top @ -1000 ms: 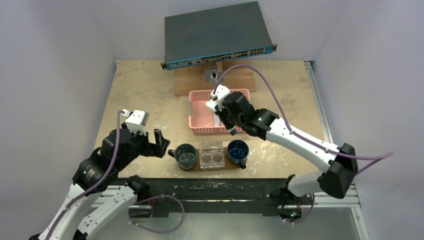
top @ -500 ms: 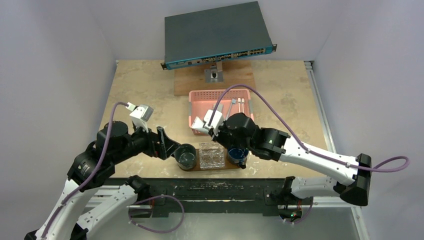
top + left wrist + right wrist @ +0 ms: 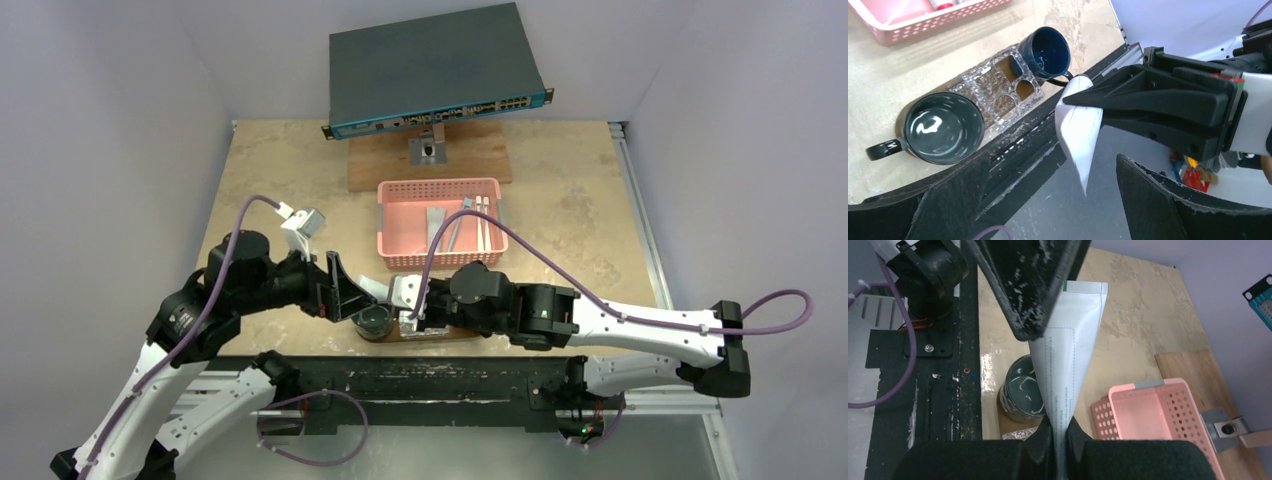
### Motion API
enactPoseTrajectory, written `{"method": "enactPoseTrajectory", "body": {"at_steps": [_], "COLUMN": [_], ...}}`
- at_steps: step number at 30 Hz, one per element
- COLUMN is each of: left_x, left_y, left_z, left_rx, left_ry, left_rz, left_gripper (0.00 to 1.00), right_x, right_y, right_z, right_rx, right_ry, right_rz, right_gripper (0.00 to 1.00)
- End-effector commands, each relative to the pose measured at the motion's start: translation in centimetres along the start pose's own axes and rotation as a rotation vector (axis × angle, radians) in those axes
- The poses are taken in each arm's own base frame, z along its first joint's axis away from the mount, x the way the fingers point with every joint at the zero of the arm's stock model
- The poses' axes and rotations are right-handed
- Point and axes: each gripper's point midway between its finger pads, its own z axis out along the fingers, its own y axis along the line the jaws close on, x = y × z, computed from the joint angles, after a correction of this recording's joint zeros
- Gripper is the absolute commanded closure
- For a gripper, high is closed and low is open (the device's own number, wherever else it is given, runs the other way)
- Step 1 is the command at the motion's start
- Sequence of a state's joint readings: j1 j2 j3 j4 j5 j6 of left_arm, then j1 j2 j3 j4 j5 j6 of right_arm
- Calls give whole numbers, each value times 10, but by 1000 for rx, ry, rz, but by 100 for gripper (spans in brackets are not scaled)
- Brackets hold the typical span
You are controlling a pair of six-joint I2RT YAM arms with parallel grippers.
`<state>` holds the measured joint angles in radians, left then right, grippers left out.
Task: Prepare toiletry sets of a toothbrush and toothpaste on the tray
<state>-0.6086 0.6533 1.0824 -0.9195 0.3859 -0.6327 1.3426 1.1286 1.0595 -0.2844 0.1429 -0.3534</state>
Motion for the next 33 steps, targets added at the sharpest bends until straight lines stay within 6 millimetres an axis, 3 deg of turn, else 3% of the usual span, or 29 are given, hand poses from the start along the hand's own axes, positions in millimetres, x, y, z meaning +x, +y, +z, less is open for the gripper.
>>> {"method": "enactPoseTrajectory", "body": {"at_steps": [1, 5, 23, 27, 30, 31, 33], "left_x": [-10, -7, 3, 5, 5, 4, 3], "left_y": [-24, -27, -27, -26, -27, -26, -24], "left_z": [-3, -1, 6, 8, 9, 9, 9], "left_rx": [95, 117, 145, 145, 149, 147, 138], "left_ry": [-4, 17, 76, 82, 85, 82, 73], "left_rz": [-13, -30, -61, -63, -63, -60, -55], "left_gripper": [4, 9, 47, 65, 91, 100, 100], "right_x": [-37, -43, -51, -53, -55, -55, -55], "right_y": [-10, -7, -7, -5, -5, -4, -3], "right_z": [0, 1, 4, 3, 2, 2, 1], "right_rx": [50, 55, 115, 119, 122, 120, 112], "right_ry": [-102, -112, -112, -114, -116, -117, -115], "right_rz": [-62, -75, -102, -111, -114, -114, -116], "right_gripper": [100, 100, 100, 100, 98, 94, 80]}}
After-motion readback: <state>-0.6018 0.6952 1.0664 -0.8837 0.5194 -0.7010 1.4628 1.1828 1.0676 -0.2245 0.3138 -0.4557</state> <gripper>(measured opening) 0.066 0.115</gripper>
